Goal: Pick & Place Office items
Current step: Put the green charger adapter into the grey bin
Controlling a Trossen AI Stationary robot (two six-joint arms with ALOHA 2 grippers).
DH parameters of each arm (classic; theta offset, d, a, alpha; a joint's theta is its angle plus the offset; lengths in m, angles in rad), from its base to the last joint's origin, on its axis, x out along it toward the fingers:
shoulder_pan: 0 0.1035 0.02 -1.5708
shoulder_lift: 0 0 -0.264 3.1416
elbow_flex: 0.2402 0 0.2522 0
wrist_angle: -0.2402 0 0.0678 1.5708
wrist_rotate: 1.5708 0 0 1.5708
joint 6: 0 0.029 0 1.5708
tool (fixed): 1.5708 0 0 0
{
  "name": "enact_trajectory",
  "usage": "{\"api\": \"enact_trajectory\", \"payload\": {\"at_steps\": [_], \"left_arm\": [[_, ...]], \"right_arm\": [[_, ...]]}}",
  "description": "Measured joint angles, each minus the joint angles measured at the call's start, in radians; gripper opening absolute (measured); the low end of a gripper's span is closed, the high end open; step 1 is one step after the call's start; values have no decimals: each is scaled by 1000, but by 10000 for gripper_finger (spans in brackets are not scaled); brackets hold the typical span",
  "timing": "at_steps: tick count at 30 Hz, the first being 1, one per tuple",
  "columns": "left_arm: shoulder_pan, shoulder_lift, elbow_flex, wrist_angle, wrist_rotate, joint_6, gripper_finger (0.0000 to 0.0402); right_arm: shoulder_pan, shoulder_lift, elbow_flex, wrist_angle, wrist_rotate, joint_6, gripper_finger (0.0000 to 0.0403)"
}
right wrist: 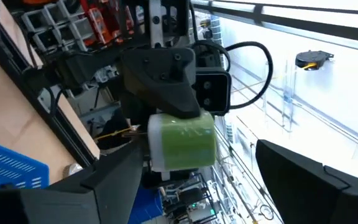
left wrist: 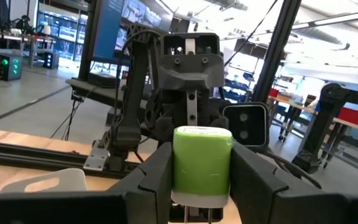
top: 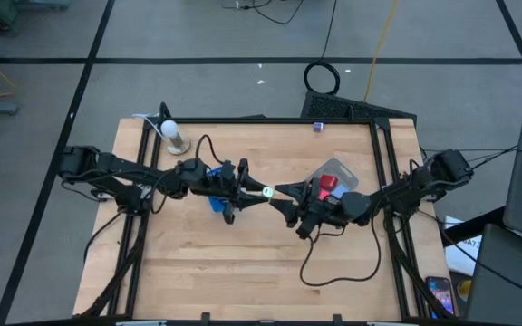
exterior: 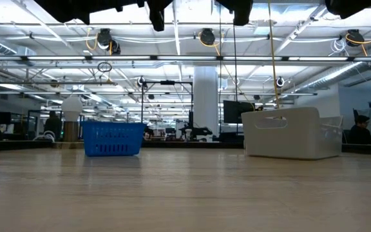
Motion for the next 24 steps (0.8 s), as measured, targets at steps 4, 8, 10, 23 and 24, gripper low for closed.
{"api": "enact_trajectory", "payload": {"at_steps": [4, 8, 10, 23, 24], "left_arm": [[0, 0, 0, -11, 0, 9, 126], [0, 0, 0, -20, -2, 9, 126], [0, 1, 0, -25, -2, 8, 126], [0, 1, 0, -46, -10, 11, 126], [0, 1, 0, -47, -10, 11, 126]], "right_arm": [[-10, -4, 0, -29, -1, -10, 284], [-28, -2, 0, -116, -2, 16, 267], [-31, -4, 0, -111, -3, 23, 260], [-29, -4, 0, -102, -4, 1, 185], [-29, -4, 0, -102, -4, 0, 176]]}}
